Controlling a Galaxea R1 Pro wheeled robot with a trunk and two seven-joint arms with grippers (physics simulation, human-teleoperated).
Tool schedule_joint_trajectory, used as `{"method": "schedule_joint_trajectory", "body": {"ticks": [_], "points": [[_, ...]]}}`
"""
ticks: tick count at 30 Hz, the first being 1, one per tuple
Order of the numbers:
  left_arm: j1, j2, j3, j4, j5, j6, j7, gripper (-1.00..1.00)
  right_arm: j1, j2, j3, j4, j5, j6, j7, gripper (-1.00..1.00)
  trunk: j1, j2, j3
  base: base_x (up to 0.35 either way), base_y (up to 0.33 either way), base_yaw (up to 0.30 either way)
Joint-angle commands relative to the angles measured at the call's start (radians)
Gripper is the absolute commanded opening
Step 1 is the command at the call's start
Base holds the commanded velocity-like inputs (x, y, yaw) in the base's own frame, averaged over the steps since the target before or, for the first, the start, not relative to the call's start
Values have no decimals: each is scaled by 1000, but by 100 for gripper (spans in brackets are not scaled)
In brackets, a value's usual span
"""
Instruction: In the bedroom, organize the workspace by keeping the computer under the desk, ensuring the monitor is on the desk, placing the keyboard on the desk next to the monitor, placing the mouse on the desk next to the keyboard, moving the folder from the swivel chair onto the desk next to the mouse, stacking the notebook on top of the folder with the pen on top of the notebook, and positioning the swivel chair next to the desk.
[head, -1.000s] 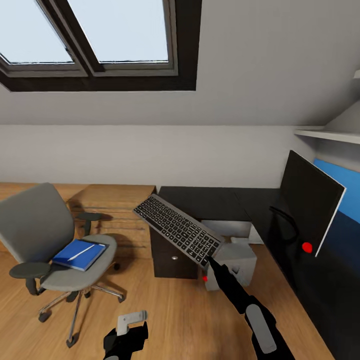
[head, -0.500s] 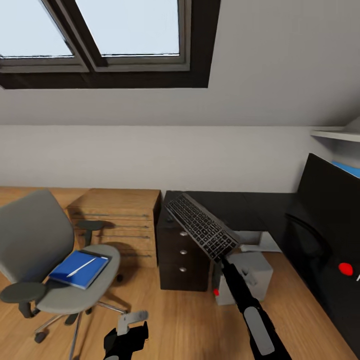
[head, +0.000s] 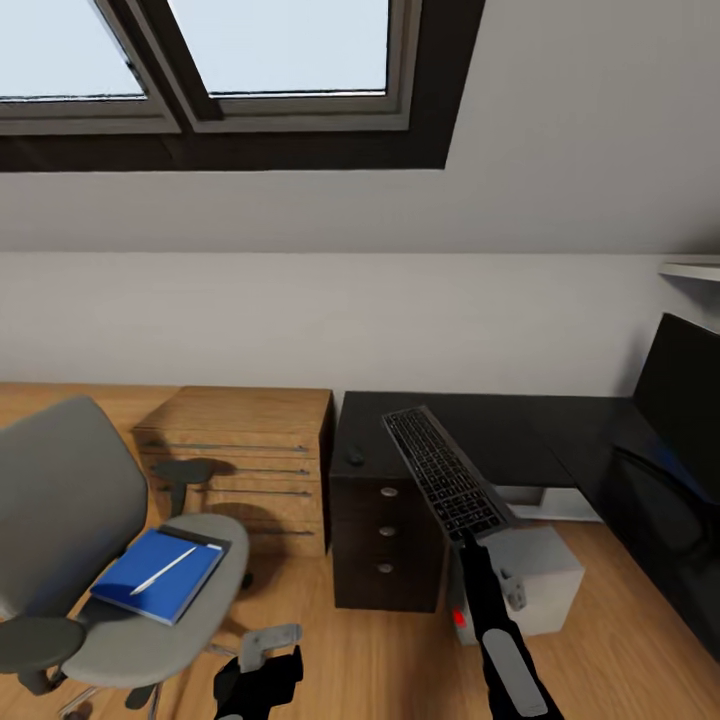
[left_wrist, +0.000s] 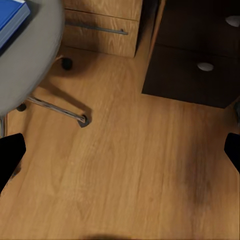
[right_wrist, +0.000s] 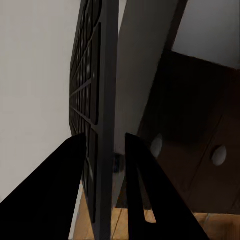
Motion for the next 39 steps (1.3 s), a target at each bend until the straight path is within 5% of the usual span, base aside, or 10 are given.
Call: {"method": "schedule_joint_trajectory", "body": {"ticks": [1,4,11,20,22,23,39], "points": [[0,0,-5,-1,8,2,7,100,-1,1,-2,2,-23,1,12,-100,1,-1,-1,316,150,0],[0,-1,-14,0,8,2,7,100,-1,1,-3,5,-51,2,20,-100,1,-1,-1,319,86,0],[0,-1,-51,12,8,2,10,100,-1,1,-2,10,-55,5,19,-100,1,-1,-1,324,15,0],[-1,-2,-56,14,7,2,10,100,-1,0,6,41,-54,6,18,-100,1,-1,-1,325,1,0],[-1,-2,-57,14,7,2,10,100,-1,-4,55,42,-52,7,18,-100,1,-1,-1,326,0,0],[0,-2,-58,14,7,2,9,100,-1,-7,125,40,-54,7,19,-100,1,-1,-1,325,0,0],[0,1,-90,11,9,4,12,100,-1,-13,133,43,-53,3,19,-100,1,-1,-1,232,0,0]]}}
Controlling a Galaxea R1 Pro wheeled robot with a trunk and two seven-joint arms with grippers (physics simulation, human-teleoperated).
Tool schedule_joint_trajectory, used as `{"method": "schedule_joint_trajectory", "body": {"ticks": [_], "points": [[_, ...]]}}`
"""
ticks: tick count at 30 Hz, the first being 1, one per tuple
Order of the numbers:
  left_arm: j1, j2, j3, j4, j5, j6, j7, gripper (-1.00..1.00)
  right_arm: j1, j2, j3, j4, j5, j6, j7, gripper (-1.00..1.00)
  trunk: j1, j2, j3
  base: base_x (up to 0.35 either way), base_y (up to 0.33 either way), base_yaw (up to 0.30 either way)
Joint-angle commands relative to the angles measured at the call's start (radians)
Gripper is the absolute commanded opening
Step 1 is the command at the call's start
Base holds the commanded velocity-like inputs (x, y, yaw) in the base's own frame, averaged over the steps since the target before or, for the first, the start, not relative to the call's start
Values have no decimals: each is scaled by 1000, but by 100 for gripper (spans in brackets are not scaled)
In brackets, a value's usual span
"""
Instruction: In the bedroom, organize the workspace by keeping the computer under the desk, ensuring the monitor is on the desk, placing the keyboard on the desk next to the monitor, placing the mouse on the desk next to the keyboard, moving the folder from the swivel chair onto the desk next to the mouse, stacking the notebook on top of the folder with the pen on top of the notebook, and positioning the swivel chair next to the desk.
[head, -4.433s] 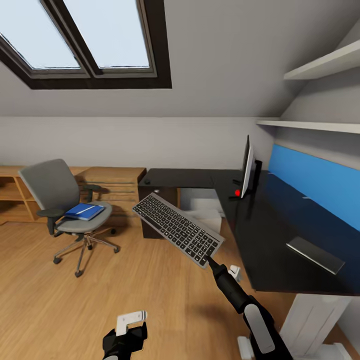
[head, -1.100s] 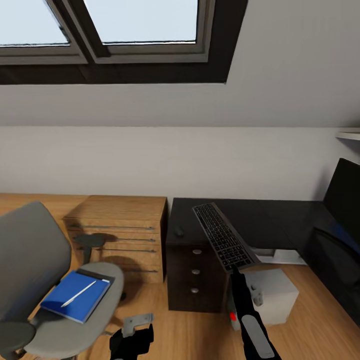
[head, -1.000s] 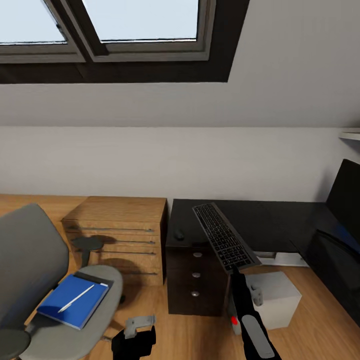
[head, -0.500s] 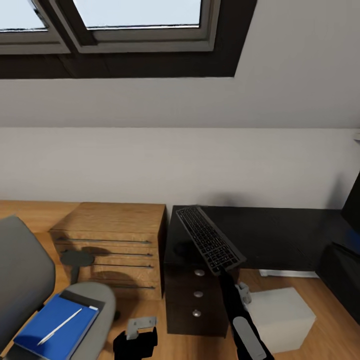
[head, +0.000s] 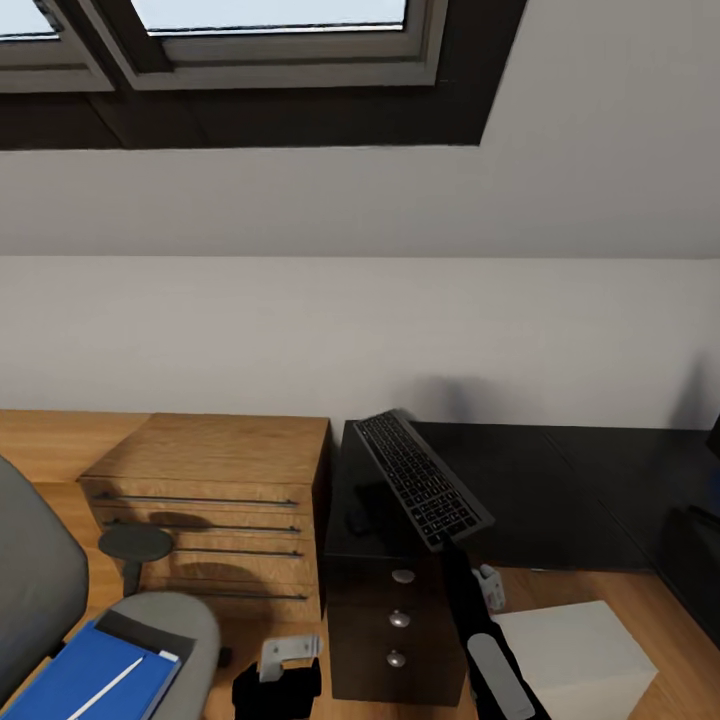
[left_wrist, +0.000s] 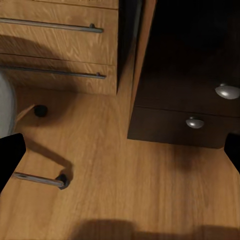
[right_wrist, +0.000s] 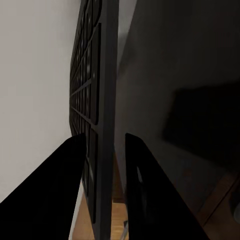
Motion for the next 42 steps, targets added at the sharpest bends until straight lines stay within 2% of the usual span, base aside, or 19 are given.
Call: {"method": "schedule_joint_trajectory", "body": {"ticks": [1,7,13,17,32,41,42], "points": [[0,0,-1,-3,9,2,7,100,-1,1,-2,1,-11,1,8,-100,0,-1,-1,11,0,0],[-1,-2,-5,-55,10,3,8,100,-1,0,-4,22,-8,1,-13,-100,0,-1,-1,3,0,0],[-1,-3,-2,-64,10,3,13,100,-1,0,-4,38,-9,-1,-102,-100,23,-43,-20,0,0,0],[0,-3,-1,-66,10,3,18,100,-1,0,-16,39,-9,-3,-119,-100,38,-71,-32,0,0,0],[0,-1,-1,-67,10,3,18,100,-1,0,-29,39,-9,-3,-138,-100,96,-176,-79,0,0,0],[0,0,-3,-67,11,4,14,100,-1,-4,-29,39,-9,-1,-140,-100,96,-176,-79,0,0,0],[0,0,-3,-67,11,4,14,100,-1,-5,-29,39,-9,-1,-140,100,96,-176,-79,0,0,0]]}}
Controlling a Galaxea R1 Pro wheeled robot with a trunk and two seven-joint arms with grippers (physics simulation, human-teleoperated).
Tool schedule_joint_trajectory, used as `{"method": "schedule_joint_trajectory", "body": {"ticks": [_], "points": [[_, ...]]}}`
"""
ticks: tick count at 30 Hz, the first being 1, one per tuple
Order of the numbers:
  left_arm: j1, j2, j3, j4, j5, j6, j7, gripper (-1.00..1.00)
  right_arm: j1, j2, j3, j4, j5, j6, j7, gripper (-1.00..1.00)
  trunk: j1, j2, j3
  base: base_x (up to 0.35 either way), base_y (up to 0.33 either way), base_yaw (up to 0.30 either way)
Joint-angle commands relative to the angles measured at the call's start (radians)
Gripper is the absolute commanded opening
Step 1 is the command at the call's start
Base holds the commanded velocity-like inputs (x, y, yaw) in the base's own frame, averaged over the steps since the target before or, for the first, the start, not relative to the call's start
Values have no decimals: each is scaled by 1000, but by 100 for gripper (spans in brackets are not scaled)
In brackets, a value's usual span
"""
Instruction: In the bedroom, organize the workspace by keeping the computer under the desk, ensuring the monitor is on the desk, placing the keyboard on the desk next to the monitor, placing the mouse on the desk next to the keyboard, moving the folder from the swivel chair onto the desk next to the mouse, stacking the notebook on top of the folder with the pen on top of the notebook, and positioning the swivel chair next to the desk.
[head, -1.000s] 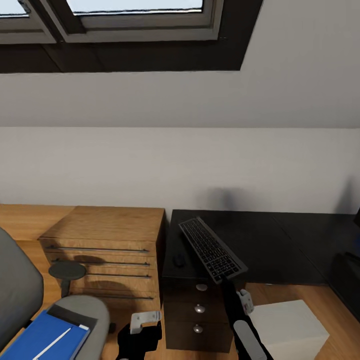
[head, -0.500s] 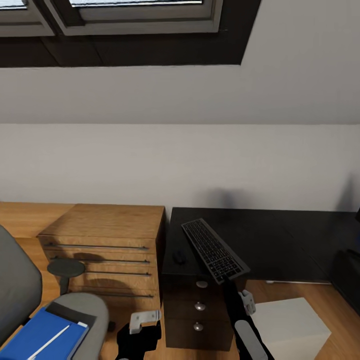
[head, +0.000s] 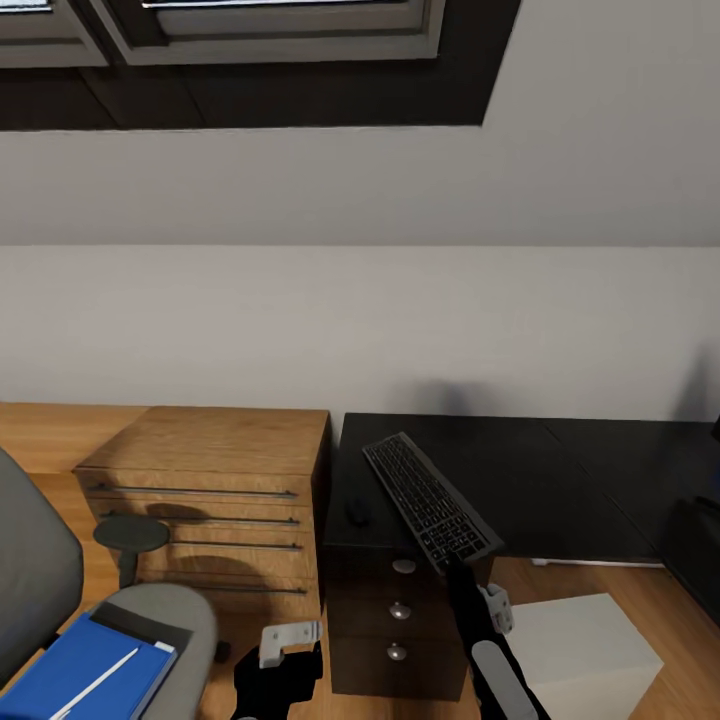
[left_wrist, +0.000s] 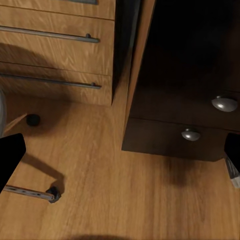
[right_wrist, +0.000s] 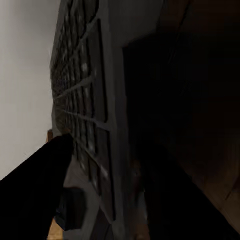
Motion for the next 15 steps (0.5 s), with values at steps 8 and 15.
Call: {"method": "schedule_joint_trajectory", "body": {"ticks": [8,15], "points": [[-1,0,-3,-2,8,2,7,100,-1,-1,-3,-1,-11,0,6,100,-27,48,21,0,0,0],[0,0,-4,-1,9,2,7,100,-1,-1,-3,-2,-10,0,6,100,-54,97,43,-50,0,0]]}}
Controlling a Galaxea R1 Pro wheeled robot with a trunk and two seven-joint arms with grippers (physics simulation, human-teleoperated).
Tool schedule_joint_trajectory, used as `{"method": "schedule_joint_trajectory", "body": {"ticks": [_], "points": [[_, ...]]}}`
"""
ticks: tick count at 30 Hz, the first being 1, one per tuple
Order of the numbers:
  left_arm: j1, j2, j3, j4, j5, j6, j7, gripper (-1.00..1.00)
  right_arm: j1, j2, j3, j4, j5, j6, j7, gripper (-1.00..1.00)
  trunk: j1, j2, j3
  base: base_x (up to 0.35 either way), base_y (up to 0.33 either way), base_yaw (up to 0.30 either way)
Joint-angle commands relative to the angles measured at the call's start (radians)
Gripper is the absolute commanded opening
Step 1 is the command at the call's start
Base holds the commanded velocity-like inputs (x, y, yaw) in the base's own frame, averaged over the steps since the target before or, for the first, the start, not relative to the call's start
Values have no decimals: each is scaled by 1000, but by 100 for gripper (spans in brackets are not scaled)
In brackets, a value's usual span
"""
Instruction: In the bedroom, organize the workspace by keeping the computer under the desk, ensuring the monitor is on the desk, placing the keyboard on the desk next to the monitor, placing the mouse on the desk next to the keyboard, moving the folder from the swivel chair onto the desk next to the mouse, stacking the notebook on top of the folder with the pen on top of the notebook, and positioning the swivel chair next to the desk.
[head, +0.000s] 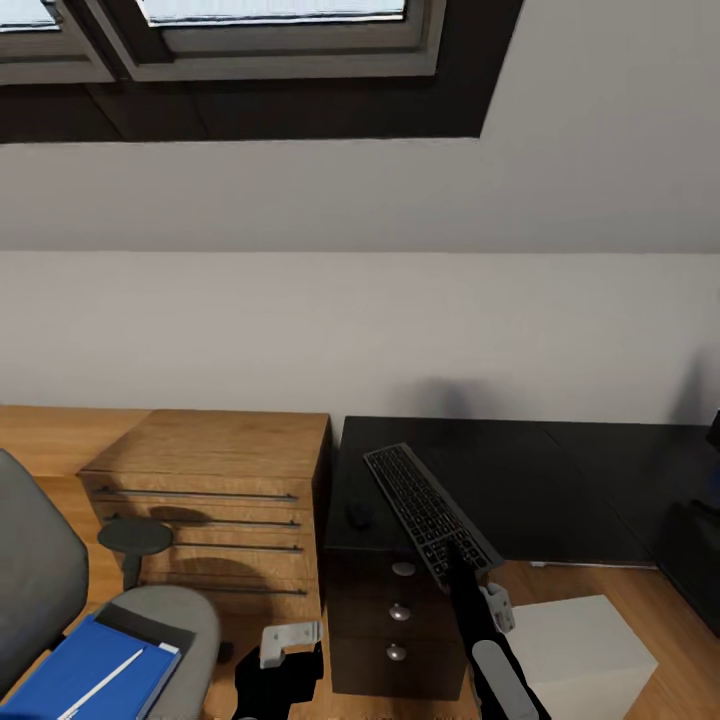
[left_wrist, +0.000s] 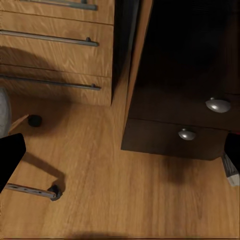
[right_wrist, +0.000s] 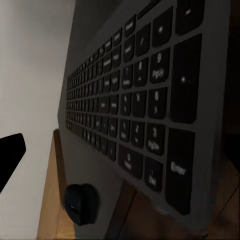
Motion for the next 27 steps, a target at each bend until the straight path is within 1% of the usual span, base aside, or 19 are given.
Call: {"method": "schedule_joint_trajectory", "body": {"ticks": [1,21,27], "points": [[0,0,-1,-2,8,2,7,100,-1,1,-2,1,-10,-1,8,100,-4,7,2,-254,0,0],[0,0,3,-3,8,2,7,100,-1,1,-1,4,-8,-1,8,100,-81,147,65,-330,0,0],[0,1,9,1,8,3,7,100,-1,-4,3,6,7,-5,11,100,-104,189,84,-330,0,0]]}}
